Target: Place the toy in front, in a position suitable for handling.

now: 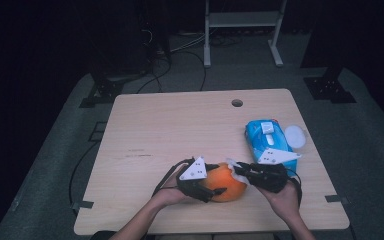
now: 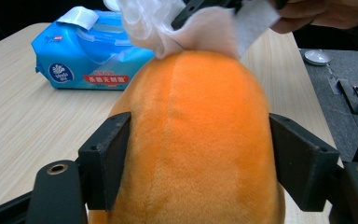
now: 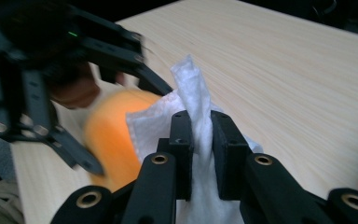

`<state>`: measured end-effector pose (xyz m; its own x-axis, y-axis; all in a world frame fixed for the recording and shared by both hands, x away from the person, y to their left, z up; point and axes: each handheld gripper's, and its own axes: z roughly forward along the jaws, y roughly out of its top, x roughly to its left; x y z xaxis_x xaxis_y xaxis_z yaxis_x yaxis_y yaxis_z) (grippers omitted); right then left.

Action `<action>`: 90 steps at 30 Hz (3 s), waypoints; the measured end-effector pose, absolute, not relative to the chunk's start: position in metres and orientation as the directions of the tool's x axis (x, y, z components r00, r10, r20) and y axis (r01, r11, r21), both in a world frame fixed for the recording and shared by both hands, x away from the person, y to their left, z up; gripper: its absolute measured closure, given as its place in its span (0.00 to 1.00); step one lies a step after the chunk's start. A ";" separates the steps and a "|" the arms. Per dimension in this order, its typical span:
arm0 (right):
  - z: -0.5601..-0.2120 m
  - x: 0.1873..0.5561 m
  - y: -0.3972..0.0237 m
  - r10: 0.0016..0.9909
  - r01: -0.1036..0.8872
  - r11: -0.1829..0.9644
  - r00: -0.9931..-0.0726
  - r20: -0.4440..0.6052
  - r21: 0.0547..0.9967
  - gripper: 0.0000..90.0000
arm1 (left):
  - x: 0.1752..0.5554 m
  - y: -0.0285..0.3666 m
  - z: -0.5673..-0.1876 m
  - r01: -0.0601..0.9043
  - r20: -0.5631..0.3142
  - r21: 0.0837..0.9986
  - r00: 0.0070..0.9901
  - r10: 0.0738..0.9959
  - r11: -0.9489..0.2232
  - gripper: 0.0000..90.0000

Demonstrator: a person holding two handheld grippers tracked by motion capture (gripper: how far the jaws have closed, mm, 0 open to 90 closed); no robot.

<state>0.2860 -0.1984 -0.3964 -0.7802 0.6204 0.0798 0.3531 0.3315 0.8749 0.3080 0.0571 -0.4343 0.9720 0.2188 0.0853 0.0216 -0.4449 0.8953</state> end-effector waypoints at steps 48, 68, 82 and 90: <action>-0.392 0.283 -0.195 0.614 0.332 0.339 -0.787 0.060 0.880 0.88 | 0.308 0.052 -0.429 0.060 0.050 0.912 0.966 0.255 -0.406 0.31; -0.391 0.285 -0.200 0.631 0.332 0.345 -0.775 0.045 0.878 0.88 | 0.311 0.053 -0.431 0.096 0.004 0.928 0.963 0.269 -0.360 0.35; -0.392 0.283 -0.208 0.609 0.338 0.351 -0.791 0.062 0.873 0.88 | 0.318 0.054 -0.438 0.124 -0.033 0.939 0.961 0.276 -0.322 0.08; -0.391 0.284 -0.227 0.639 0.366 0.333 -0.766 0.078 0.869 0.87 | 0.326 0.047 -0.446 0.114 -0.041 0.940 0.973 0.225 -0.320 0.07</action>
<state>0.2843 -0.2268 -0.3913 -0.7656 0.6386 0.0777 0.3659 0.3329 0.8691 0.3258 0.0467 -0.4459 0.9735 0.2250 -0.0414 0.1141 -0.3204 0.9404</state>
